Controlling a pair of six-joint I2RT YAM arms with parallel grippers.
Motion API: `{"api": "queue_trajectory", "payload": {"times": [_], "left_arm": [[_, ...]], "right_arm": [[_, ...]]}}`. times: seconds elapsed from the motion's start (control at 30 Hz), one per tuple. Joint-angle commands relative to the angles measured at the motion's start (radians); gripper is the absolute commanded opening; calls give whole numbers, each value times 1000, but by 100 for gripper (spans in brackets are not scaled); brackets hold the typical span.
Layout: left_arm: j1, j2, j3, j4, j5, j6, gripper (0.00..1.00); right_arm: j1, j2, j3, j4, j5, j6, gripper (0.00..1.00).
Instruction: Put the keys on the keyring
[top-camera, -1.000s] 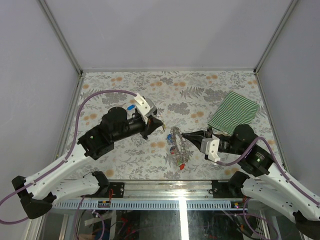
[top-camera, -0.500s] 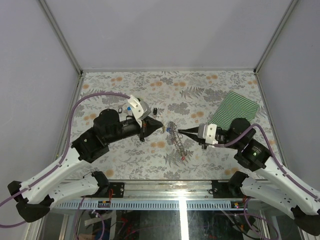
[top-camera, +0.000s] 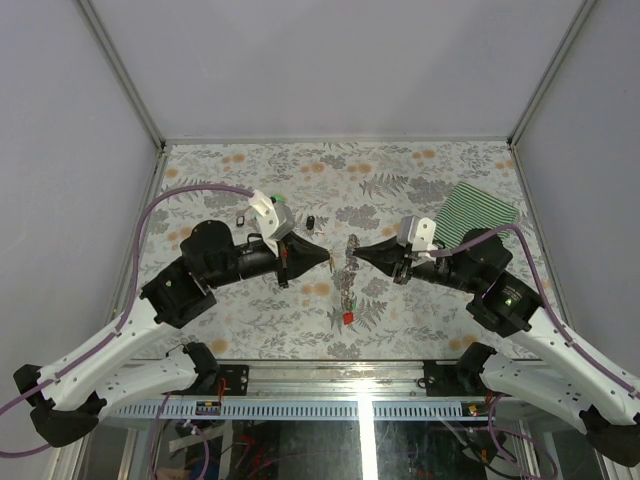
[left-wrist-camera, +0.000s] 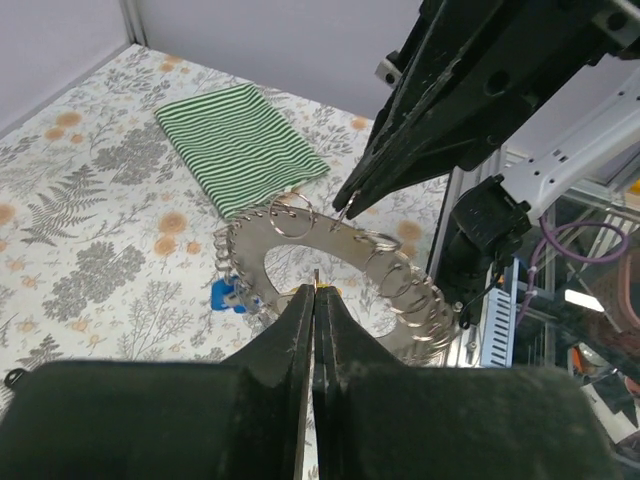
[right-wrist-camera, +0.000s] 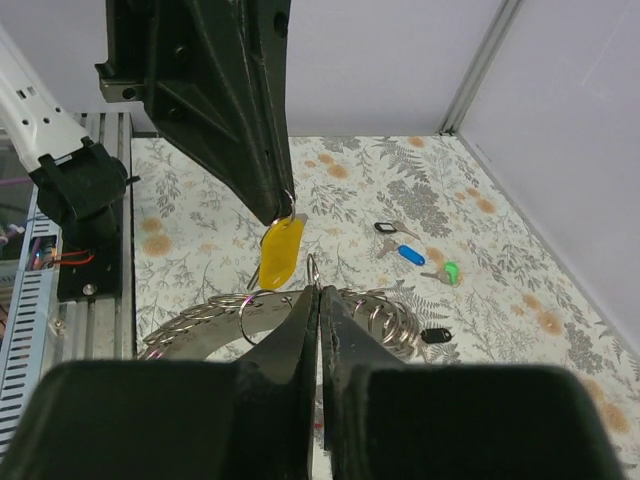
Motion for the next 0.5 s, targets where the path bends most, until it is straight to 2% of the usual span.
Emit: {"api": "queue_trajectory", "payload": {"times": [0.0,0.27,0.47], "left_arm": [[-7,-7,2,104,49,-70,0],[-2,33,9,174,143,-173,0],[-1,40,28,152,163,-135,0]], "right_arm": [[5,-7,51,112,38,65,0],[5,-53,-16,164,21,-73,0],[6,-90,-37,159,-66,-156,0]]}}
